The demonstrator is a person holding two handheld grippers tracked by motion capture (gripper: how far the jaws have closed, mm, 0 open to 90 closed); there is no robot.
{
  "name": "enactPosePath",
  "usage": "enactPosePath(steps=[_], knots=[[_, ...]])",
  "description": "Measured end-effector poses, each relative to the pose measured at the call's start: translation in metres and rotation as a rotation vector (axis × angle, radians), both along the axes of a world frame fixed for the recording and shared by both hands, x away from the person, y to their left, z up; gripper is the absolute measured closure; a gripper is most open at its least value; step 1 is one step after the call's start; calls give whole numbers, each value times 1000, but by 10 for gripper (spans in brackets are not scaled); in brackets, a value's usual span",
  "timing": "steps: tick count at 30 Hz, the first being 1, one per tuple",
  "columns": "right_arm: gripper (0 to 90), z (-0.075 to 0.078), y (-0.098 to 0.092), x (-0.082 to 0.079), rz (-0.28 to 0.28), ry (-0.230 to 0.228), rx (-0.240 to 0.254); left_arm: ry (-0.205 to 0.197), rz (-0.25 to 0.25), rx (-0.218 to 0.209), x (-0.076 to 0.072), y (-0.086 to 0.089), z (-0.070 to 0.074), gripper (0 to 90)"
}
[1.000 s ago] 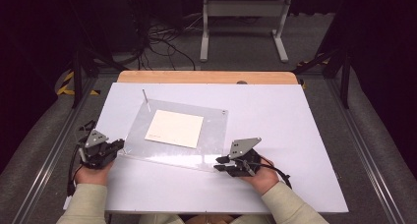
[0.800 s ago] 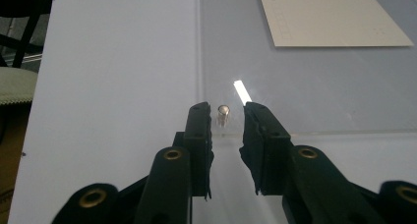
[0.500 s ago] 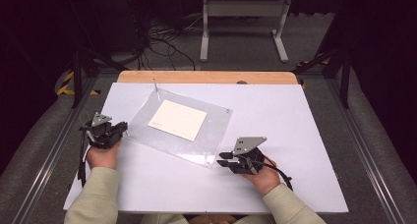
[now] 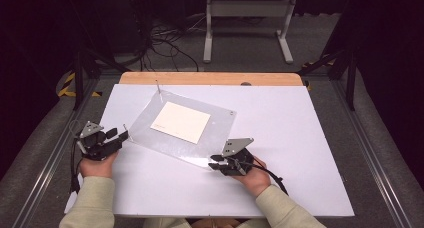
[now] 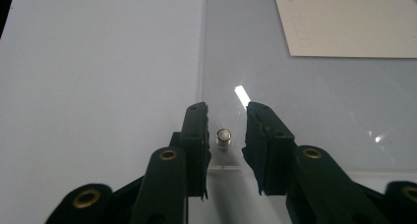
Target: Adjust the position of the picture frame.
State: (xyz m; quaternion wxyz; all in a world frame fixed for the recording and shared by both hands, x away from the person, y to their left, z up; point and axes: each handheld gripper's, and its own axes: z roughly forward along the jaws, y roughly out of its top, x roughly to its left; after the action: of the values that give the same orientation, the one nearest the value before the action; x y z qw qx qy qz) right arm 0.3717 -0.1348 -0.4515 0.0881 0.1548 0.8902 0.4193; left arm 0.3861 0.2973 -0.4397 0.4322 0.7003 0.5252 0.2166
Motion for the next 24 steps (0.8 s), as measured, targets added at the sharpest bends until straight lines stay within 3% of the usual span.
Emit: enactPosePath(steps=[5, 6, 9, 14, 24], knots=[[776, -6, 4, 2, 18, 21, -12, 14, -14, 2, -3, 3, 0, 507], [797, -5, 4, 2, 20, 3, -22, 14, -13, -4, -4, 2, 0, 510], [824, -6, 5, 1, 17, 5, -19, 14, -20, -6, -6, 2, 0, 511], [824, -5, 14, -14, 69, 15, -29, 15, -28, -4, -9, 4, 1, 512], [827, -4, 50, -57, 167, 31, -56, 34, -22, -11, -13, 14, -2, 512]])
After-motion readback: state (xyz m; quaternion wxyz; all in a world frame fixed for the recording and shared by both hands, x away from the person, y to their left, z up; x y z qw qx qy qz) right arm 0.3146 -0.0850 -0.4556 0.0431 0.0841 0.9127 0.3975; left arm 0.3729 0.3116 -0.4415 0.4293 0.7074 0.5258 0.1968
